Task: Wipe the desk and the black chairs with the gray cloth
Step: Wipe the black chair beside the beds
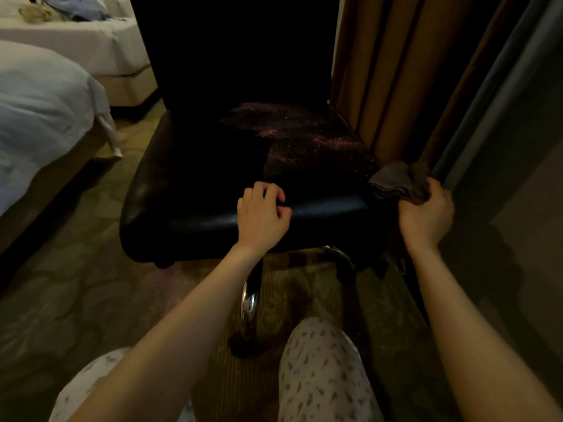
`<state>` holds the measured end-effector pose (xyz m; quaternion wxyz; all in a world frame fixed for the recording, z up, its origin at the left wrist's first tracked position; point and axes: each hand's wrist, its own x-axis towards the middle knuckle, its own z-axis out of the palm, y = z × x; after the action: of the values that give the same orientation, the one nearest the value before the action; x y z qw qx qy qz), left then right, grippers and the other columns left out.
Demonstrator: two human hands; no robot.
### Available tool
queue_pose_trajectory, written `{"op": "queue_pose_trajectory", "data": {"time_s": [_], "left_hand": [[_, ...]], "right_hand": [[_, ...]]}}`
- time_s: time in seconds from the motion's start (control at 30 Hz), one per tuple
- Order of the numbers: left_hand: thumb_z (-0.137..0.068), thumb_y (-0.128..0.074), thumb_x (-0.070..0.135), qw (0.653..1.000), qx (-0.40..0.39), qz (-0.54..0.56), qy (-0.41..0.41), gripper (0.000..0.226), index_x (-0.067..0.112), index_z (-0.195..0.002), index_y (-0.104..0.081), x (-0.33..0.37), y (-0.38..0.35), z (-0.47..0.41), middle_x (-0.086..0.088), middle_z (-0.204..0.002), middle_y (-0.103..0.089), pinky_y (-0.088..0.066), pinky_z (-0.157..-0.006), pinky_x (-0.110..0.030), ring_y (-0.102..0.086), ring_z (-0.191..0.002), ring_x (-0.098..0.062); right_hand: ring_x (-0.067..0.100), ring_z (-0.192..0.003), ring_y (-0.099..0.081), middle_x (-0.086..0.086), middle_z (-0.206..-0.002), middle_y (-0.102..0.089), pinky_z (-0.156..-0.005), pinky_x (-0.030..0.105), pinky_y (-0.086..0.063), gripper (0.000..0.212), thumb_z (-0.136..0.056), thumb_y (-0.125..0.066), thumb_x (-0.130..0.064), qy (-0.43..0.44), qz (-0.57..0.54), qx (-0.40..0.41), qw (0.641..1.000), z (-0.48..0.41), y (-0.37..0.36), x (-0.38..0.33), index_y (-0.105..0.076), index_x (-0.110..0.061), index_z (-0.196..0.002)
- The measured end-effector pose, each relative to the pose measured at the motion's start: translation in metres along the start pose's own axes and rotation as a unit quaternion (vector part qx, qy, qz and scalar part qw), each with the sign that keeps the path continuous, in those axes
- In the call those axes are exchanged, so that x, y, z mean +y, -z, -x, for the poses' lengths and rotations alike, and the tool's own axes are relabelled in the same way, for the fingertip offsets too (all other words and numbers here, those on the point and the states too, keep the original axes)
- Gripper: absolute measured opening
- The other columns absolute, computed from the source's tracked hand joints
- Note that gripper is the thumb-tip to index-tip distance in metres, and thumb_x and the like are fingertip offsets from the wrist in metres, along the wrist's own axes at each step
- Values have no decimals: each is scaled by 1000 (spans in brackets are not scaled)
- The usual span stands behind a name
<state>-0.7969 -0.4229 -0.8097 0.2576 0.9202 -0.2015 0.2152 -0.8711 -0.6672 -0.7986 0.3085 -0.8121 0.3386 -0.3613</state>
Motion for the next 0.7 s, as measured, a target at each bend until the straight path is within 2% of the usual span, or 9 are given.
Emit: {"op": "queue_pose_trajectory", "data": {"time_s": [0.07,0.17,0.23,0.3,0.4,0.5,0.6,0.7], "left_hand": [[-82,-57,21,1000,-16,14,11,21,14,-102,-59,0,3,-3,-5,-112,-52,-30,-83,-29,-47,-103,-24],[-85,-56,21,996,-74,46,35,21,17,-105,-58,1,10,-8,-2,-117,-49,-27,-85,-27,-43,-109,-22],[-86,-57,21,990,-116,65,53,19,18,-105,-58,0,15,-13,-1,-117,-49,-31,-91,-29,-43,-110,-21],[-84,-58,18,983,-128,109,73,15,19,-99,-59,-1,23,-21,-1,-108,-53,-39,-87,-29,-51,-103,-21],[-84,-56,15,969,-107,183,127,8,24,-85,-57,-1,38,-31,7,-83,-57,-43,-70,-26,-57,-79,-15],[-86,-54,17,969,-85,172,158,12,27,-80,-57,-8,47,-39,11,-72,-56,-42,-63,-26,-55,-71,-11],[-84,-51,9,968,-47,157,193,14,22,-83,-56,-21,51,-45,5,-80,-58,-37,-59,-26,-54,-75,-14],[-79,-48,-1,952,22,189,239,18,13,-89,-49,-38,54,-45,-5,-94,-53,-33,-69,-28,-48,-82,-18]], "right_hand": [[35,-118,-47,12,-128,-52,-99,50,-39,45,-85,-59,-24,45,-20,-42,998,-6,-5,-17,-53,-20,-129],[37,-116,-46,10,-129,-53,-96,47,-35,47,-84,-59,-27,80,82,-109,987,-7,-16,-33,-50,-26,-130],[37,-111,-49,10,-125,-56,-93,45,-39,48,-83,-60,-30,85,112,-124,982,-7,-17,-33,-51,-28,-129],[36,-105,-54,11,-117,-61,-87,44,-47,45,-81,-61,-33,83,101,-130,983,-9,-14,-34,-55,-27,-126],[36,-103,-57,12,-113,-63,-84,45,-49,45,-81,-65,-32,85,94,-131,983,1,-8,-43,-59,-25,-125],[33,-99,-59,11,-110,-64,-80,46,-51,45,-81,-66,-33,116,111,-138,977,24,-3,-47,-60,-22,-124],[30,-94,-59,8,-104,-62,-76,44,-51,42,-80,-64,-36,118,115,-126,978,36,-1,-60,-63,-24,-120],[31,-99,-56,6,-109,-60,-81,42,-48,44,-78,-63,-37,131,117,-105,979,46,-13,-92,-61,-25,-121]]}}
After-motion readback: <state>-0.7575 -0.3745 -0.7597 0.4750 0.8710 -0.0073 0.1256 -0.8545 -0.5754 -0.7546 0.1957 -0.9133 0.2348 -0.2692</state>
